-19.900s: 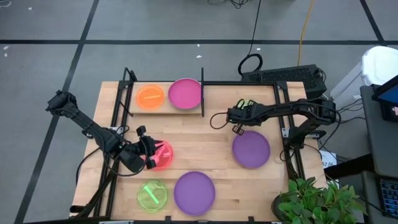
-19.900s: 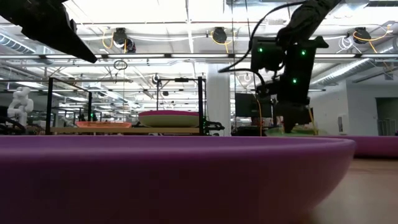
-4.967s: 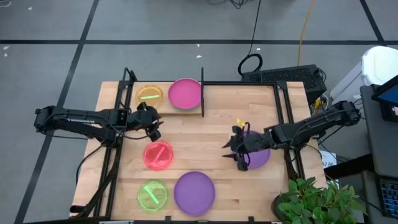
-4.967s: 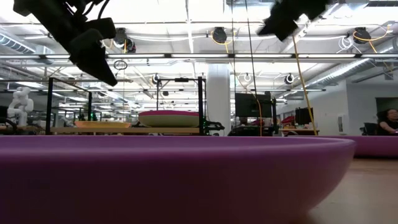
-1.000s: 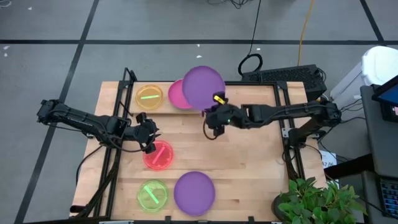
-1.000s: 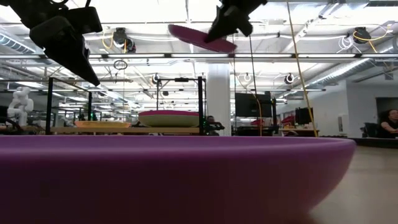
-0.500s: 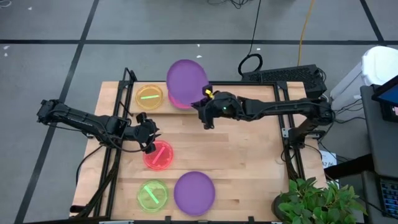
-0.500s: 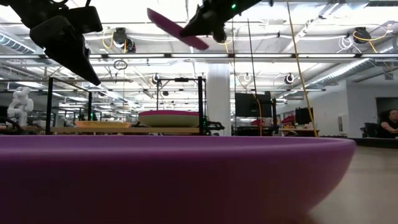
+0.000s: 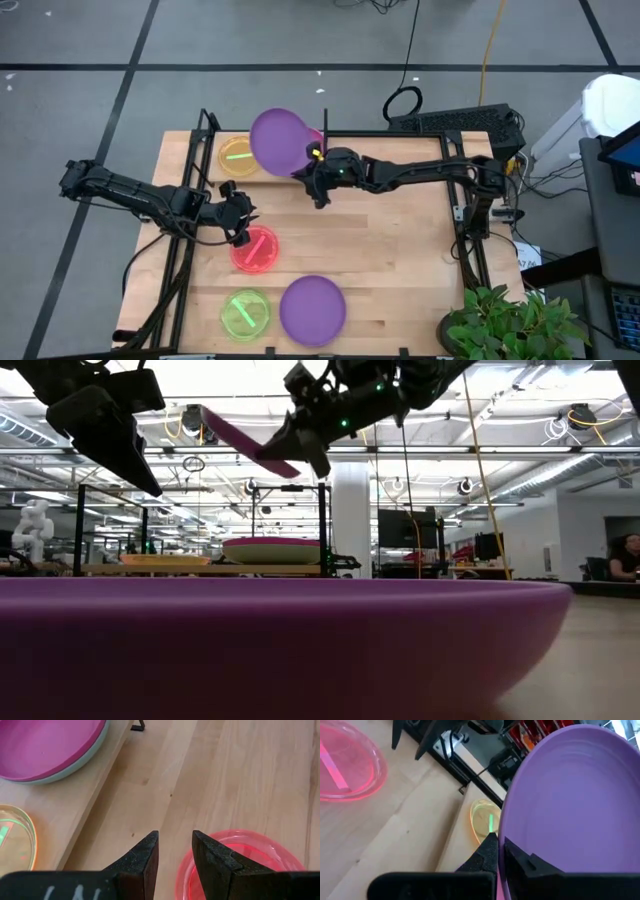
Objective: Place and stack plates onto a shelf
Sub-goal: Stack the top purple plate on the pink plate on the shelf
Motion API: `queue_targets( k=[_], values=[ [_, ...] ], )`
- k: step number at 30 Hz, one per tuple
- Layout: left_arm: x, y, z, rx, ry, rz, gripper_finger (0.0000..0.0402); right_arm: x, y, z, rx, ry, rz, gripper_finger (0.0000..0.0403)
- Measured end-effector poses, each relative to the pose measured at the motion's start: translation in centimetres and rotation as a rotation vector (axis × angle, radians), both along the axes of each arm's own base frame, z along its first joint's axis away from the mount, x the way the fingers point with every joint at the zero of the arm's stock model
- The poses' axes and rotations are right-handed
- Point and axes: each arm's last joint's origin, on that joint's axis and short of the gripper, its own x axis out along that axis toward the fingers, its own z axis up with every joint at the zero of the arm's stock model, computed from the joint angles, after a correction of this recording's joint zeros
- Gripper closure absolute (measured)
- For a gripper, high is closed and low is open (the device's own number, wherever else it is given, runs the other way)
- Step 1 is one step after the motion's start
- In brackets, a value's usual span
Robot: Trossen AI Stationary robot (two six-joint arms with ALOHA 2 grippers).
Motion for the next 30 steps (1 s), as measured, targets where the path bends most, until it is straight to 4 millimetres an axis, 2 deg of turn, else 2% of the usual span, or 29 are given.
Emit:
queue_targets(
  k=[16,30],
  values=[
    [0.0,0.0,0.0,-0.018,-0.007,0.023,0.0277,-0.5,-2.8,-0.8,0.246,0.001,-0.017,0.0403],
    [0.0,0.0,0.0,-0.023,-0.009,0.028,0.0277,-0.9,-3.1,-1.4,0.307,0.038,-0.058,0.0403]
  ],
)
